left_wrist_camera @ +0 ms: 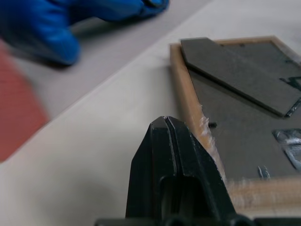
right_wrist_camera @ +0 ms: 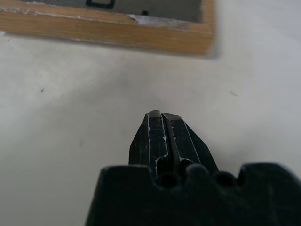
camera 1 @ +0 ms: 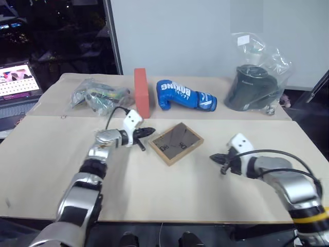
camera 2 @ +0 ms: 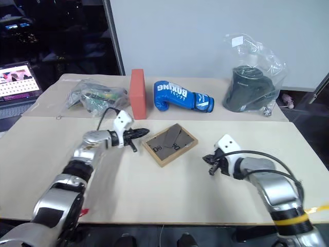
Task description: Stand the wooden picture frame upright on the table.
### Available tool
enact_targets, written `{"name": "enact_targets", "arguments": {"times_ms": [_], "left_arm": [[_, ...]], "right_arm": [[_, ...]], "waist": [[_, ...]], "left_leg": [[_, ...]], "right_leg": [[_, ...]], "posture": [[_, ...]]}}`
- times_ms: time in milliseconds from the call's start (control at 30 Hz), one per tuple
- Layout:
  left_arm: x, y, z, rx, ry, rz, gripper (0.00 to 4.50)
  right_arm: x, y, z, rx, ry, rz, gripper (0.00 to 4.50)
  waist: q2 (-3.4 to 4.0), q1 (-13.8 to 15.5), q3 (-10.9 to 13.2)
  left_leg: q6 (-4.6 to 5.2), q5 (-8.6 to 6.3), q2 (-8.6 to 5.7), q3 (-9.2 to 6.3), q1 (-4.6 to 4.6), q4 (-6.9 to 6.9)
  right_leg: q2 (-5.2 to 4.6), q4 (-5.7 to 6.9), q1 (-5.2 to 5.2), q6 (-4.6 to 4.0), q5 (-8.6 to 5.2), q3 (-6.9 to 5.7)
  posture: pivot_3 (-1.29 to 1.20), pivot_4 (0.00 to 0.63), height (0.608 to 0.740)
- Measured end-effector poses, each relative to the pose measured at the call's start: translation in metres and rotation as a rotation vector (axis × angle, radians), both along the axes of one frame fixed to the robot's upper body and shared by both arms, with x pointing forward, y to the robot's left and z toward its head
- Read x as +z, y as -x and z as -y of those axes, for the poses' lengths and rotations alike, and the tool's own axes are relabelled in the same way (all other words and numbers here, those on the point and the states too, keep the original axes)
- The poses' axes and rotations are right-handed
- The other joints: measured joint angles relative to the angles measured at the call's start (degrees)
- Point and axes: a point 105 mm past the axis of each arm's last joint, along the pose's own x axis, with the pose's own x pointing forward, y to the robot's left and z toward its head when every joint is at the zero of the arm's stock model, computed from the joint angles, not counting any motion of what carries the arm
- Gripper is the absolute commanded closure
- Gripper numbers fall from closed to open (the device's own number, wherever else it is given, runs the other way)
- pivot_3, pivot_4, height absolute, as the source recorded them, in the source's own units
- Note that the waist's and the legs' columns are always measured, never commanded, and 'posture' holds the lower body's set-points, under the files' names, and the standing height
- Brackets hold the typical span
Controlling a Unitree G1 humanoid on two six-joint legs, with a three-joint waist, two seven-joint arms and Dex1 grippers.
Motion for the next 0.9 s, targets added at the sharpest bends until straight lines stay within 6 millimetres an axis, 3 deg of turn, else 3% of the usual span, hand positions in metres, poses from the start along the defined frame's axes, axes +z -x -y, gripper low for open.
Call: {"name": "enact_targets", "arguments": {"times_ms": [167,267,367,500,767,900], "left_arm": [[-0.016,0.001,0.031,-0.041,0.003,-0.019,4.50],[-0.018,0.005,0.026,-0.066,0.021,-0.038,4.50],[-0.029,0.031,0.013,-0.189,0.019,-0.092,4.50],[-0.038,0.056,0.003,-0.237,-0.002,-0.145,4.50],[-0.037,0.055,-0.019,-0.088,-0.025,-0.166,4.50],[-0.038,0.063,-0.034,-0.011,0.048,-0.262,4.50]], "right_arm": [[0.001,-0.031,-0.015,0.024,0.023,0.037,4.46],[0.001,-0.042,-0.019,0.038,0.006,0.042,4.46],[0.001,-0.050,-0.025,0.067,0.008,0.043,4.46],[-0.001,-0.047,-0.036,0.153,0.037,0.039,4.46],[-0.006,-0.027,-0.052,0.310,0.080,0.020,4.46],[-0.009,-0.026,-0.059,0.330,0.076,0.026,4.46]], "waist": [[-0.02,-0.15,-0.02],[-0.06,-1.05,-0.06],[-0.04,-1.86,-0.08],[-0.02,-2.04,-0.11],[-0.01,-2.98,-0.13],[-0.02,-3.66,-0.13]], "left_leg": [[0.00,0.01,0.00,-0.02,0.02,0.02],[-0.02,0.02,0.00,-0.03,0.07,0.04],[-0.06,0.04,0.00,-0.04,0.20,0.07],[-0.08,0.06,0.00,-0.15,0.24,0.17],[-0.07,0.05,0.01,-0.48,0.42,0.14],[-0.06,0.04,0.02,-0.63,0.58,0.10]], "right_leg": [[0.00,0.01,0.05,-0.01,0.03,-0.02],[0.01,0.11,0.06,0.00,0.04,-0.02],[0.01,0.38,0.11,-0.01,0.03,-0.03],[0.01,0.55,0.17,0.24,-0.17,-0.13],[0.01,0.61,0.47,0.13,-0.40,-0.51],[0.04,0.62,0.69,0.04,-0.46,-0.68]], "posture": [[0.00,0.150,0.657],[0.00,0.150,0.657],[0.00,0.150,0.657],[0.00,0.150,0.657],[0.00,0.150,0.657],[0.00,0.150,0.657]]}}
